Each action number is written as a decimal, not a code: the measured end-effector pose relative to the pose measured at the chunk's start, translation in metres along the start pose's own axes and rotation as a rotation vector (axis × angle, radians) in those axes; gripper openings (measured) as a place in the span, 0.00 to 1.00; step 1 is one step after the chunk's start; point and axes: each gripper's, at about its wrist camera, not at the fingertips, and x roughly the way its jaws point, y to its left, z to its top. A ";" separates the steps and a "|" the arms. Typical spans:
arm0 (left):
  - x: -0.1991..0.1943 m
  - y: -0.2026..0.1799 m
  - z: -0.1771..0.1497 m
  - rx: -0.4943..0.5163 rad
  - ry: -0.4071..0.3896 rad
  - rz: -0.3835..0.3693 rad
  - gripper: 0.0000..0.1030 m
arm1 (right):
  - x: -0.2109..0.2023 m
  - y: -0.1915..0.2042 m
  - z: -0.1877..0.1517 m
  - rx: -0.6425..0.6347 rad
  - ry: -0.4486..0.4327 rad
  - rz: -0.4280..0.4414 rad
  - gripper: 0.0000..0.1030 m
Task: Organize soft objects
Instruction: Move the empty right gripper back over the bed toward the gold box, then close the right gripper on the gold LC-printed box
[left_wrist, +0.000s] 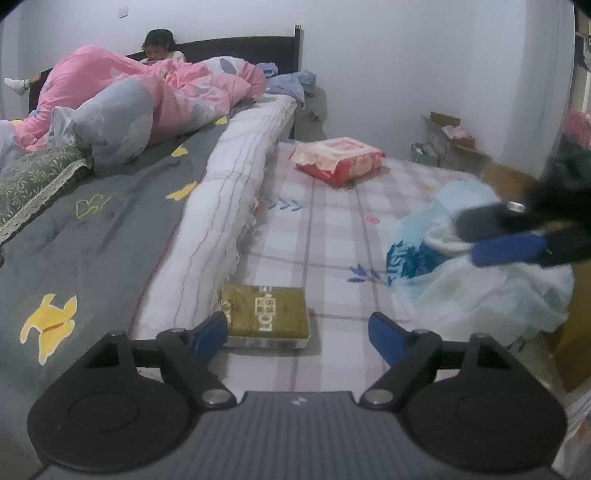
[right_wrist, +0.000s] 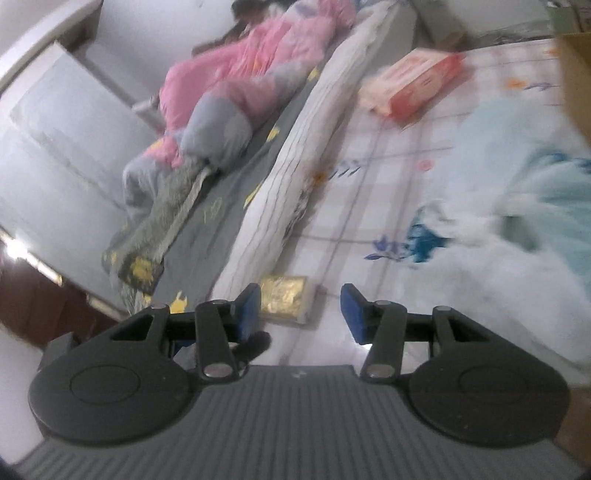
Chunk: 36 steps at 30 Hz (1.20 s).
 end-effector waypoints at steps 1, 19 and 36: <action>0.004 0.001 -0.002 -0.004 0.009 -0.008 0.78 | 0.013 0.004 0.003 -0.020 0.016 0.004 0.46; 0.048 0.018 -0.014 -0.084 0.112 -0.059 0.69 | 0.174 0.004 0.026 -0.053 0.251 0.147 0.46; 0.037 -0.004 -0.024 -0.005 0.118 -0.116 0.72 | 0.104 -0.023 -0.003 0.034 0.215 0.105 0.46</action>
